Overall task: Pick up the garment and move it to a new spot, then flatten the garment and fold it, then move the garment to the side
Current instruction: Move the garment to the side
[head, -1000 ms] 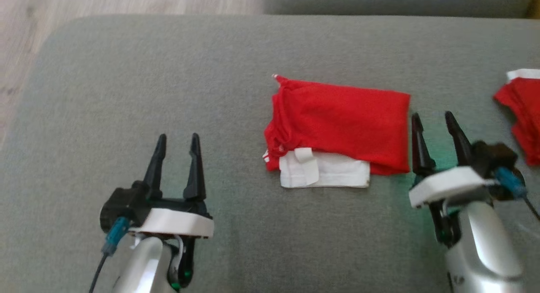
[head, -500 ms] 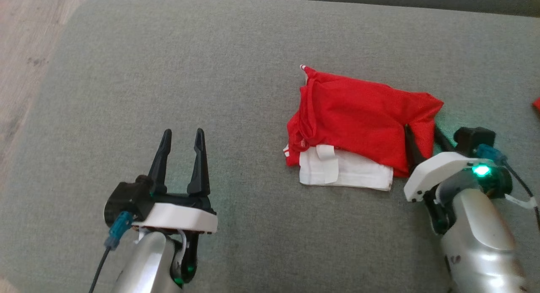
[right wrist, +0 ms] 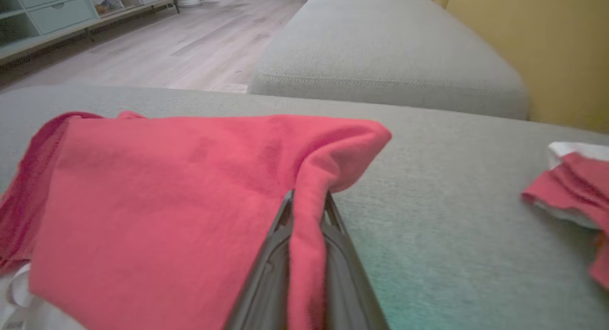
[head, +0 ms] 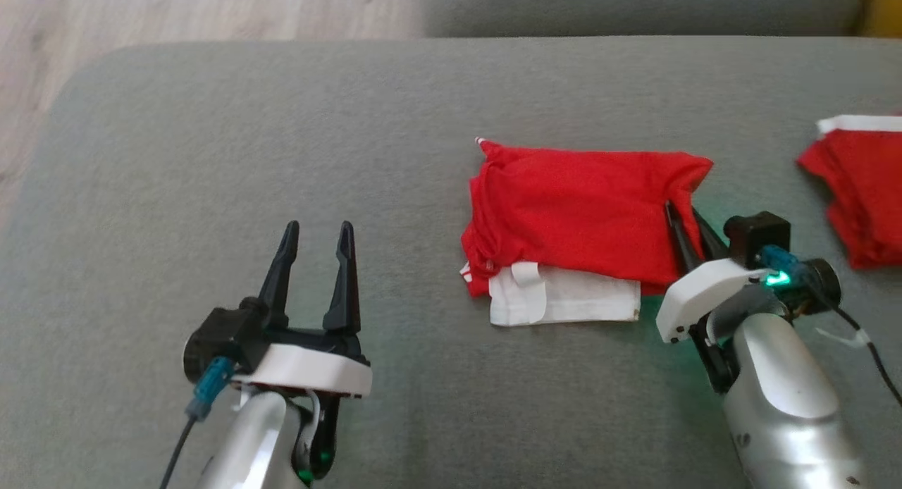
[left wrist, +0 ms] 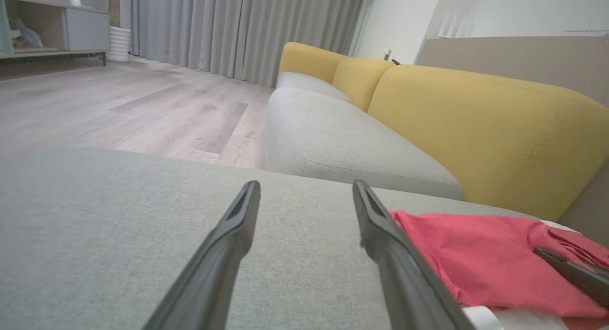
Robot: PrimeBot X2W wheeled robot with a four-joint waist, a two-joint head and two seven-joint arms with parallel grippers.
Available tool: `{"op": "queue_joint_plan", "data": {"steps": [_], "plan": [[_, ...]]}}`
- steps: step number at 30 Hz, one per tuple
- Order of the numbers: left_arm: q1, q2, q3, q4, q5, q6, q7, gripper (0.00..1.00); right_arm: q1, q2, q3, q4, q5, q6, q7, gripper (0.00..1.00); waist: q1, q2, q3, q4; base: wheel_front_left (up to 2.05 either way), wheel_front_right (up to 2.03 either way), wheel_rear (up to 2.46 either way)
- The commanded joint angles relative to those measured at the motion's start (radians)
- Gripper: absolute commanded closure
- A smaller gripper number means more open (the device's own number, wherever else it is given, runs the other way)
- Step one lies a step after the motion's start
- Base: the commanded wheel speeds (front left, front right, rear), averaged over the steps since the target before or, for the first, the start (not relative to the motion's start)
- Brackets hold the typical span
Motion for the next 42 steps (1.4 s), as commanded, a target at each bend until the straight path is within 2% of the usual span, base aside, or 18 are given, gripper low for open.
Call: {"op": "queue_joint_plan", "data": {"steps": [1, 4, 9, 10, 12, 18, 22, 32, 36, 40, 41, 42], "plan": [[-0.006, 0.004, 0.027, -0.031, 0.009, 0.011, -0.005, 0.00, 0.001, 0.003, 0.031, -0.052, -0.032, -0.001, 0.000, 1.00, 0.0000, 0.0000, -0.027, -0.055, 0.00, 0.00, 0.00], [0.003, 0.004, 0.027, -0.036, 0.008, 0.016, -0.005, 0.00, 0.009, -0.027, 0.083, -0.099, -0.080, -0.001, 0.032, 1.00, 0.0000, 0.0000, -0.032, -0.106, 0.00, 0.00, 0.00], [-0.006, 0.004, 0.018, -0.042, 0.014, 0.014, -0.005, 0.00, -0.011, -0.168, 0.151, -0.197, -0.090, -0.001, 0.104, 1.00, 0.0000, 0.0000, -0.007, -0.169, 0.00, 0.00, 0.00], [-0.006, 0.004, 0.018, -0.042, 0.014, 0.014, -0.005, 0.00, -0.011, -0.168, 0.151, -0.197, -0.090, -0.001, 0.104, 1.00, 0.0000, 0.0000, -0.007, -0.169, 0.00, 0.00, 0.00], [-0.015, 0.004, 0.015, -0.044, 0.015, 0.008, -0.005, 0.00, -0.023, -0.227, 0.162, -0.228, -0.047, -0.001, 0.131, 1.00, 0.0000, 0.0000, 0.009, -0.184, 0.00, 0.00, 0.00], [-0.044, 0.004, 0.015, -0.047, 0.024, -0.001, -0.005, 0.00, -0.083, -0.427, 0.134, -0.278, 0.026, -0.001, 0.186, 1.00, 0.0000, 0.0000, 0.069, -0.198, 0.00, 0.00, 0.00], [-0.061, 0.004, 0.022, -0.046, 0.032, -0.009, -0.005, 0.00, -0.124, -0.512, 0.087, -0.279, 0.021, -0.001, 0.178, 1.00, 0.0000, 0.0000, 0.113, -0.190, 0.00, 0.00, 0.00], [-0.105, 0.004, 0.039, -0.042, 0.039, -0.027, -0.005, 0.00, -0.220, -0.588, -0.015, -0.177, -0.062, -0.001, 0.159, 1.00, 0.0000, 0.0000, 0.201, -0.145, 0.00, 0.00, 0.00], [-0.120, 0.004, 0.046, -0.047, 0.039, -0.029, -0.005, 0.00, -0.232, -0.591, -0.083, -0.149, -0.111, -0.001, 0.166, 1.00, 0.0000, 0.0000, 0.223, -0.131, 0.00, 0.00, 0.00], [-0.123, 0.004, 0.051, -0.048, 0.038, -0.030, -0.005, 0.00, -0.227, -0.567, -0.152, -0.137, -0.142, -0.001, 0.182, 1.00, 0.0000, 0.0000, 0.229, -0.124, 0.00, 0.00, 0.00], [-0.122, 0.004, 0.052, -0.047, 0.038, -0.031, -0.005, 0.00, -0.225, -0.560, -0.164, -0.140, -0.149, -0.001, 0.182, 0.60, 0.0000, 0.0000, 0.228, -0.124, 0.00, 0.00, 0.00], [-0.121, 0.004, 0.054, -0.046, 0.038, -0.031, -0.005, 0.00, -0.221, -0.552, -0.175, -0.144, -0.159, -0.001, 0.184, 0.00, 0.0000, 0.0000, 0.226, -0.124, 0.00, 0.00, 0.00]]}}
